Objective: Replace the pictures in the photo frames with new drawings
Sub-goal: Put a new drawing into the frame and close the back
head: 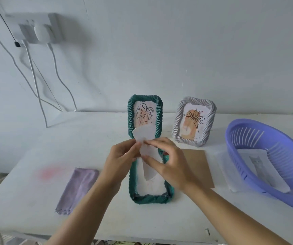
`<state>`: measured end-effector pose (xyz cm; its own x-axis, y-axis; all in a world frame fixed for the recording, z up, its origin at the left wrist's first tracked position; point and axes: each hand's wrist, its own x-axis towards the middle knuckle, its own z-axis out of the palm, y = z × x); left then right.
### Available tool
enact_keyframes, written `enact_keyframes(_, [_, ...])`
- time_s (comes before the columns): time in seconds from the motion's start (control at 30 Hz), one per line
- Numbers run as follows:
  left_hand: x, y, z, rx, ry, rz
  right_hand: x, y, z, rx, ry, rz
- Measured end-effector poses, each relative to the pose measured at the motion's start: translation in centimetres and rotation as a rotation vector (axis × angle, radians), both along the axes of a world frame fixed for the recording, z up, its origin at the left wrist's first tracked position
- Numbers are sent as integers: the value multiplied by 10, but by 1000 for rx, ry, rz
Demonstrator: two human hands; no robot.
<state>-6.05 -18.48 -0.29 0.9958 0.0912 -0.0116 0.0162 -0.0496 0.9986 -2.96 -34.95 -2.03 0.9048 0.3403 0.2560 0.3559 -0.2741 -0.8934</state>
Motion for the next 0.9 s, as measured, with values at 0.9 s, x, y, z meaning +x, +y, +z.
enact_keyframes(0.9, [48, 29, -62, 677, 96, -20, 47, -11, -79, -308, 98, -244])
